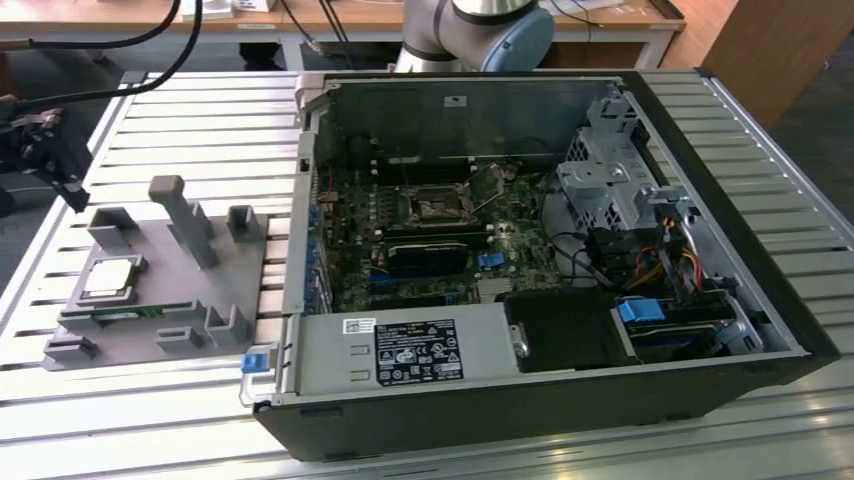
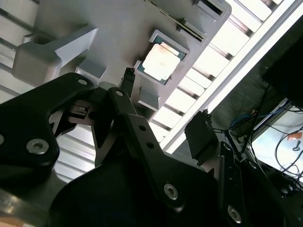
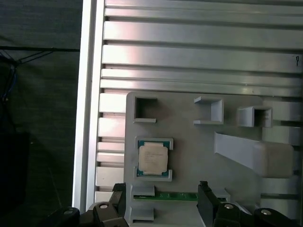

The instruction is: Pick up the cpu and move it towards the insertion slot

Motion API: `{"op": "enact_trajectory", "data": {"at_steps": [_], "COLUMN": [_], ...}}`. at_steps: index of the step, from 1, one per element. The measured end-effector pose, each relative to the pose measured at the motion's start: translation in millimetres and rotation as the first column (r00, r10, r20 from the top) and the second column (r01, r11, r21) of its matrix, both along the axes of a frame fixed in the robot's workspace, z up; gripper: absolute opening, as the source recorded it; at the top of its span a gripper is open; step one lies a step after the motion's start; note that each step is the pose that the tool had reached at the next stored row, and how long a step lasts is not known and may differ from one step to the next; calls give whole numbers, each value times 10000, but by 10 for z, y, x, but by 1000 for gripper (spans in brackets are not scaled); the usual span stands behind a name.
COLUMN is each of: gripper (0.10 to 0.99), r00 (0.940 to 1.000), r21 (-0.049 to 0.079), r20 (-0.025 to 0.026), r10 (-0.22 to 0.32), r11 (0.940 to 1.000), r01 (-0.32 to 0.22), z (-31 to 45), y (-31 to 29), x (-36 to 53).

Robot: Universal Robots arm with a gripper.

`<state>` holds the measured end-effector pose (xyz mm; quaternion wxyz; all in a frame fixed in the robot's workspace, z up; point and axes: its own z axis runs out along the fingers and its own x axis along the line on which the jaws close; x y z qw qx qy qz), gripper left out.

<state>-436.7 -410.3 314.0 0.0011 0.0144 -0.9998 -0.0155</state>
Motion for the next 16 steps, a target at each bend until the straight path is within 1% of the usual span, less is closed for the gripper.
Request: {"op": "enact_trajectory", "data": {"at_steps": [16], "gripper": [706], "r00": [9999], "r21": [0], "r20": [-3], "r10": [166], "r11": [9999], "r01": [-166], "z": [-216], "y": [-27], "x": [-27]}}
